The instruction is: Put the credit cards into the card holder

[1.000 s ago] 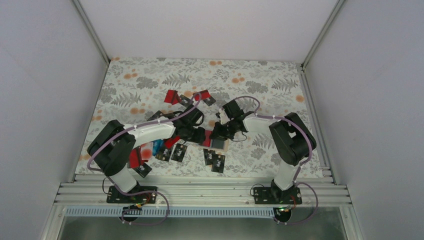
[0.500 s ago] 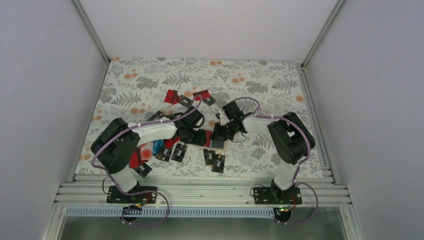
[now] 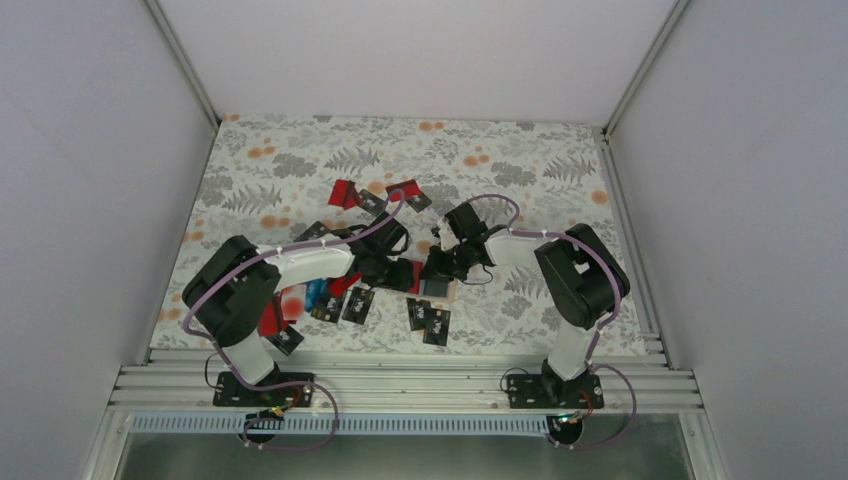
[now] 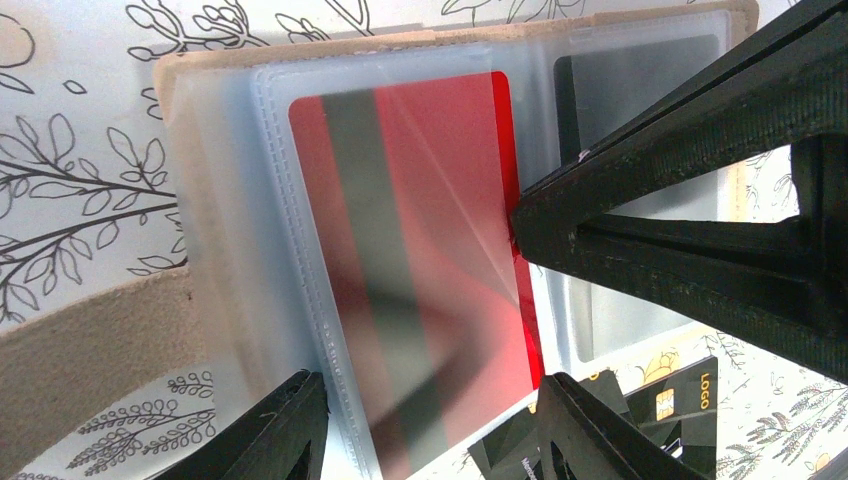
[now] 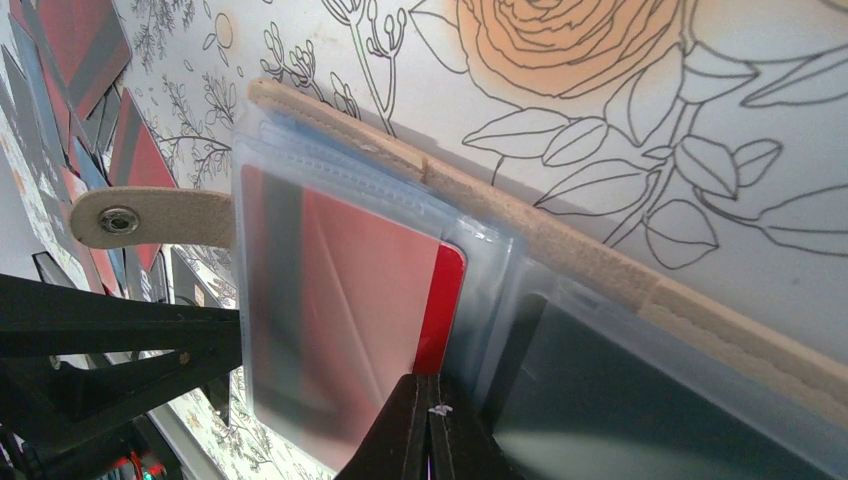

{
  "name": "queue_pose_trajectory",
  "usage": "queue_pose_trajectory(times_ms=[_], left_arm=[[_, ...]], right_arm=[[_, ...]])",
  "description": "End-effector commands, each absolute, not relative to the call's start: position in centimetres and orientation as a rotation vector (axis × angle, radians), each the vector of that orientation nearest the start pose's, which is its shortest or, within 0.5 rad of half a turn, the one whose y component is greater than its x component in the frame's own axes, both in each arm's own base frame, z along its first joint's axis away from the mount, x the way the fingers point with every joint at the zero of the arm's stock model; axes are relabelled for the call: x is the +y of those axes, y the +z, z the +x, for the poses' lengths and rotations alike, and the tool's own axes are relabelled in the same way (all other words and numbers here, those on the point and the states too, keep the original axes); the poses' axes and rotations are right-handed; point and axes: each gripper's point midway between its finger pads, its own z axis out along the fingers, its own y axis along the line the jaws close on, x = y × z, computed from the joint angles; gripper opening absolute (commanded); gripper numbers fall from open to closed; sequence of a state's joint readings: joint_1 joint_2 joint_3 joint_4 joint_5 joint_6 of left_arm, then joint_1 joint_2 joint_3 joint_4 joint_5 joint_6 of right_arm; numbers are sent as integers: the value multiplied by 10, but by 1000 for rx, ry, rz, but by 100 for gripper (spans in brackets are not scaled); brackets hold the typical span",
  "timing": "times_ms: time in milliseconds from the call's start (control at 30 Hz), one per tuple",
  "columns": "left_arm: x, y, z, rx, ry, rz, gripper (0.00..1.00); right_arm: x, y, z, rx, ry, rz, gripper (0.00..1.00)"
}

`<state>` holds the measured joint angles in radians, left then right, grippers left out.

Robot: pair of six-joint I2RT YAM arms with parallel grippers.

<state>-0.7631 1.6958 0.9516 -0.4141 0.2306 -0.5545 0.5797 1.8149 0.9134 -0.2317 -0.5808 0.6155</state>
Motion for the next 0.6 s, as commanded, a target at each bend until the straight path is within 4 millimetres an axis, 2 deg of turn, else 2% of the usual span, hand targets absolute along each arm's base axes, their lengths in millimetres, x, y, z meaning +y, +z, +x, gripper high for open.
queue_pose_trajectory(times_ms=[0,367,567], left_arm=[[-296,36,243,2853,-695,382,54],[-303,51,247,2821,-722,374,53],[-300,52,252,2830,-632,364,53]], right_arm=[[281,1,253,2956,1036,-166,4],[280,1,252,2957,1037,-166,4],[280,4,252,2951,1041,-174,4]])
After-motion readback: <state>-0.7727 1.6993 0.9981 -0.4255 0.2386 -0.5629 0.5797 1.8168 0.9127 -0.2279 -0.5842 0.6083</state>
